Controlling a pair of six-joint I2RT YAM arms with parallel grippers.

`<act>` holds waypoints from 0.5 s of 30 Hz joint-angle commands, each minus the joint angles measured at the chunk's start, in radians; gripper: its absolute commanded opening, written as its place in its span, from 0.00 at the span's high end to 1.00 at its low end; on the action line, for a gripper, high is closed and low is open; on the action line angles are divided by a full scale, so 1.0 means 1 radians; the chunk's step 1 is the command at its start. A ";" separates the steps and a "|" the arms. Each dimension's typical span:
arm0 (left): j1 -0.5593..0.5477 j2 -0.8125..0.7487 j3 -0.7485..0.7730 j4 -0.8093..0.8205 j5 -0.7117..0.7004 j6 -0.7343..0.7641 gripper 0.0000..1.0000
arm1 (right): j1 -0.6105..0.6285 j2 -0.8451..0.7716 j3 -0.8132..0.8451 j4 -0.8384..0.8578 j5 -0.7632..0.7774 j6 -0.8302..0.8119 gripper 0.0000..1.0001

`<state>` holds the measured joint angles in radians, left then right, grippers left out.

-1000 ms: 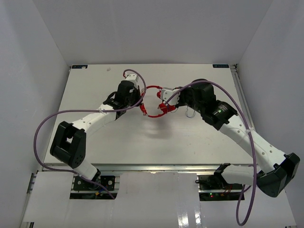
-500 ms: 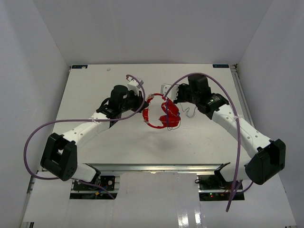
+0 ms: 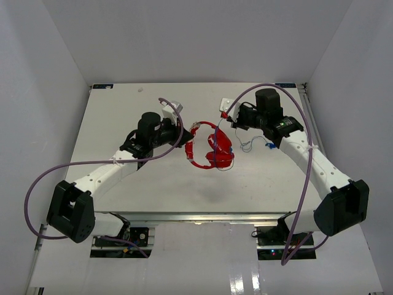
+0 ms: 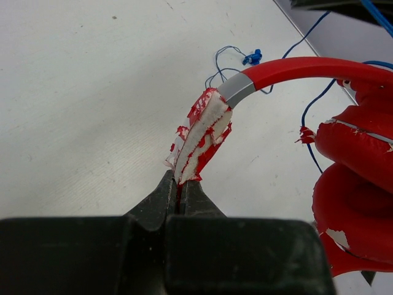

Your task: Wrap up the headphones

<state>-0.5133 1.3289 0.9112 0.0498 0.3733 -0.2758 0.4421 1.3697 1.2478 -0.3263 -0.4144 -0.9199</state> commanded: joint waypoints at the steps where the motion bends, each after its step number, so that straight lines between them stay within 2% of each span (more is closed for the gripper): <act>1: -0.002 -0.066 0.040 0.079 0.030 -0.078 1.00 | -0.016 0.005 -0.022 0.036 -0.163 0.096 0.89; 5: -0.002 -0.067 0.058 0.094 0.062 -0.128 1.00 | -0.027 0.030 -0.028 0.038 -0.248 0.148 0.81; 8: -0.002 -0.069 0.072 0.103 0.077 -0.176 1.00 | -0.038 0.038 -0.030 0.047 -0.309 0.178 0.72; 15: -0.002 -0.068 0.069 0.171 0.123 -0.288 1.00 | -0.072 0.038 -0.041 0.073 -0.373 0.239 0.58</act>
<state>-0.5133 1.3197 0.9306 0.1031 0.4306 -0.4432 0.3900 1.4139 1.2187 -0.3010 -0.7005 -0.7358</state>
